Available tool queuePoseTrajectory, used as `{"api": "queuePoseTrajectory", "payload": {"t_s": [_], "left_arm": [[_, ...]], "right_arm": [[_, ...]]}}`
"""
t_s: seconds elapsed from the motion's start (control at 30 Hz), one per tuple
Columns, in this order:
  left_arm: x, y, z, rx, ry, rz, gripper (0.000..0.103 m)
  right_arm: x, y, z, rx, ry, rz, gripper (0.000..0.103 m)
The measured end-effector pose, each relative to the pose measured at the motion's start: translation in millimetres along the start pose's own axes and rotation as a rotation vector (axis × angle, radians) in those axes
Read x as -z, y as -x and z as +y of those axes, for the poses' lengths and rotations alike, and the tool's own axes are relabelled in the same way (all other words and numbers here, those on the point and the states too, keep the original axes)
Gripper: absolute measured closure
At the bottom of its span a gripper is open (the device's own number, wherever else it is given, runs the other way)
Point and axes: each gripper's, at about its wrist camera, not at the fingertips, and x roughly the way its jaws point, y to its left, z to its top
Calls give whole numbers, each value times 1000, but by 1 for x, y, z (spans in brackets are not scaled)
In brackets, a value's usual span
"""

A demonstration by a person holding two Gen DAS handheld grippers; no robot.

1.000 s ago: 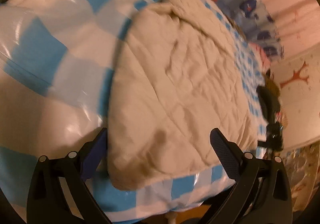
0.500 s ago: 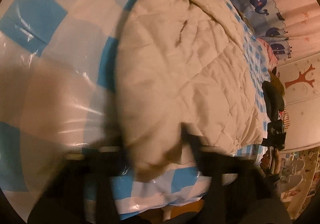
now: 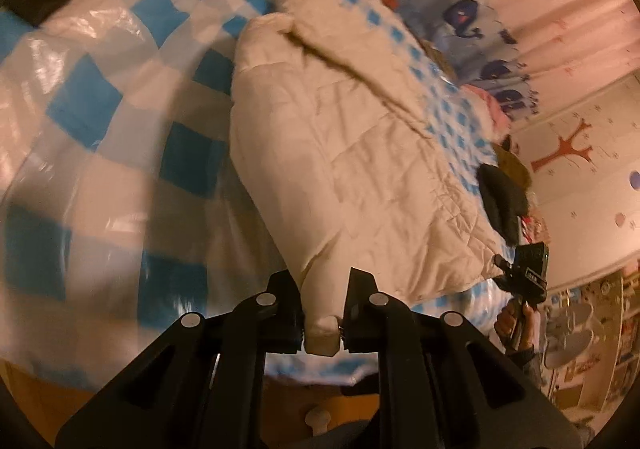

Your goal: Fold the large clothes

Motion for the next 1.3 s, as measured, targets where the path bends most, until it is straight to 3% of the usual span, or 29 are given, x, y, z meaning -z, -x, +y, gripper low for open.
{"api": "queuePoseTrajectory", "payload": {"t_s": [0.17,0.23,0.27,0.37,0.4,0.5,0.7,0.73,0.77,0.83,0.87,0.9,0.97,1.03,1.2,1.3], "left_arm": [[27,-4,19,-20,-1,101,83],[32,-16,40,-22,64,121,80],[33,-20,48,-14,94,126,74],[36,-28,60,-20,143,119,52],[35,-29,61,-22,155,114,51],[34,-33,62,-23,165,99,38],[31,-50,62,-49,164,106,33],[30,-53,61,-54,162,111,33],[29,-55,61,-63,159,116,33],[29,-59,60,-74,159,121,33],[28,-61,59,-77,161,123,36],[29,-60,59,-81,161,123,43],[30,-59,58,-89,156,128,78],[30,-50,57,-56,148,111,89],[38,-19,34,-16,79,74,92],[50,-4,19,-8,22,89,91]], "right_arm": [[21,7,-26,64,-54,94,82],[24,-1,-40,67,-103,107,67],[25,-5,-47,64,-123,110,54],[28,-15,-57,33,-154,119,41],[29,-18,-59,28,-162,125,36],[29,-24,-63,-5,-189,123,35],[24,-25,-55,-12,-157,101,36],[23,-26,-52,-7,-148,101,39],[23,-28,-50,0,-139,100,53],[21,-29,-48,-3,-127,94,65],[21,-31,-47,0,-120,92,76],[21,-30,-46,3,-113,85,80],[24,-29,-42,0,-100,66,82],[27,-22,-38,-6,-89,43,85],[42,10,-25,-23,-60,14,87],[55,25,-19,-9,-38,51,87]]}}
